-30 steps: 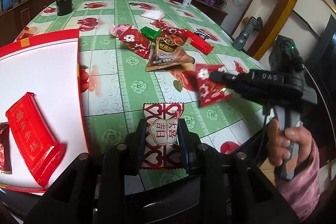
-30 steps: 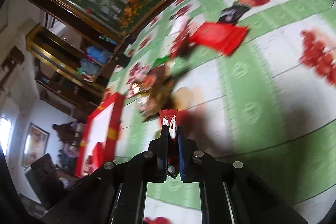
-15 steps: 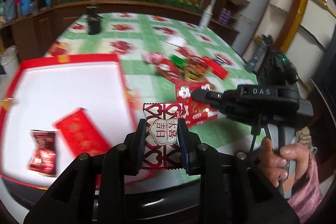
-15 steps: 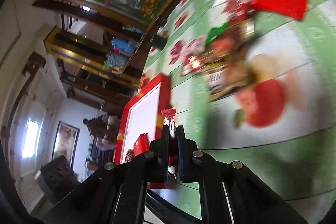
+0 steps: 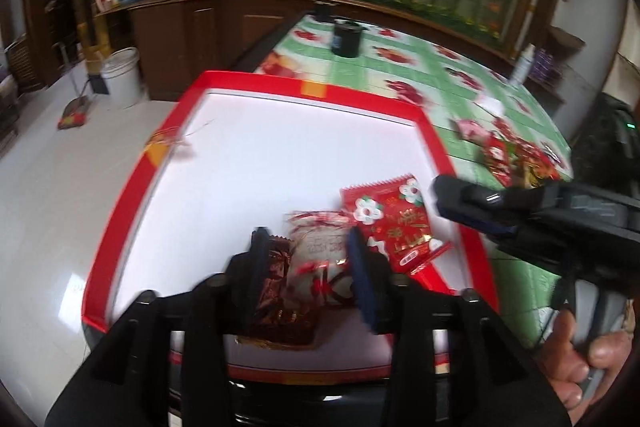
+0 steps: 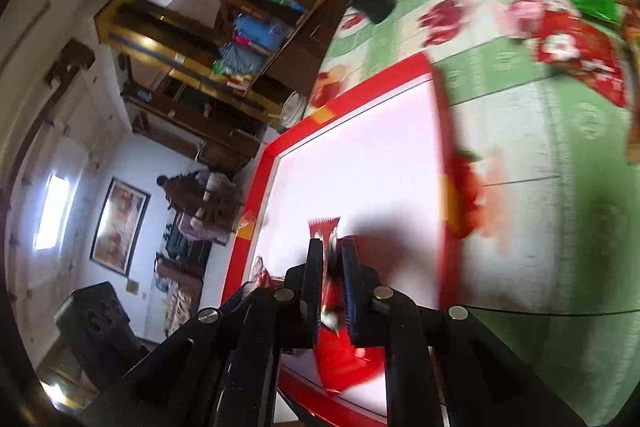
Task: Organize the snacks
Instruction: 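Carry both packets into the red-rimmed white tray and release them, then grasp the gold-brown snack bag with the right tool while the left tool grasps a red flower packet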
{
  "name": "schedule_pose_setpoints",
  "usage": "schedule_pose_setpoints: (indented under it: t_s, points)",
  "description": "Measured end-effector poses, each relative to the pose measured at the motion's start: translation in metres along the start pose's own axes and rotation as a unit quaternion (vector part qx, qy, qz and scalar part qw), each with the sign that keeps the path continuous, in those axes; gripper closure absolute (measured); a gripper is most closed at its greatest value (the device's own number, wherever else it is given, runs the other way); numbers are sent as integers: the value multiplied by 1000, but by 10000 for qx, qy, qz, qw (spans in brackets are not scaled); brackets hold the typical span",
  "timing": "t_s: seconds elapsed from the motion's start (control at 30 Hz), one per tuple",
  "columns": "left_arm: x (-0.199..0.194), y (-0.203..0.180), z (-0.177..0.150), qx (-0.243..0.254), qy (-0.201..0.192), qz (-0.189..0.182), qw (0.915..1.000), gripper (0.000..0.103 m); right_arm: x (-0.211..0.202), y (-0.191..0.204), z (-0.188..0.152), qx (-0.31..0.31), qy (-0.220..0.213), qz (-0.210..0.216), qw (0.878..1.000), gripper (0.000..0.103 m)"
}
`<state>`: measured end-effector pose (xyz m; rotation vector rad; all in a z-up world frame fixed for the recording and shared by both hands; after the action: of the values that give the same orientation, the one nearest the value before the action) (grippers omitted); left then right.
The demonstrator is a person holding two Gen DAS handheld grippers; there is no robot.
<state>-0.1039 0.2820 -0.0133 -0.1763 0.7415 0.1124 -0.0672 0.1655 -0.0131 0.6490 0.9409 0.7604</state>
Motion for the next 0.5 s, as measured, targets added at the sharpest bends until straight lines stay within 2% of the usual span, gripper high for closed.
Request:
schedule_pose_setpoints:
  t_s: [0.03,0.07,0.2,0.27,0.37,0.5]
  points:
    - [-1,3,0,-23,-18,67,10000,43,-3,4,1,-107,-67,79,9999,65]
    - [-2,4,0,-44,-74,137,9999,41,-8,5,3,-190,-184,106,9996,55]
    - [-10,-9,-2,62,-180,183,9997,36,-42,-9,18,-191,-647,198,9975,54]
    - [-15,-22,-1,193,-268,87,9994,36,-70,-30,30,-115,-958,99,9953,53]
    - [-25,-46,1,464,-426,-32,9980,29,-113,-64,46,138,-1350,17,9907,50]
    - [-32,-78,1,819,-531,-244,9949,28,-173,-115,67,628,-1847,-27,9808,49]
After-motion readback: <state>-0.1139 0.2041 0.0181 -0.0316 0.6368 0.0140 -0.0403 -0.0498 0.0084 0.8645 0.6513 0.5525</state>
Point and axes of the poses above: each gripper's, at about its wrist camera, not at the fingertips, and x roughly the way its jaws point, y to its left, z to its top, the point moved 9 cm from there along x, roughly the way its jaws point, and after that the axes turned 5 degrees about -y, right-handed, at the moved point
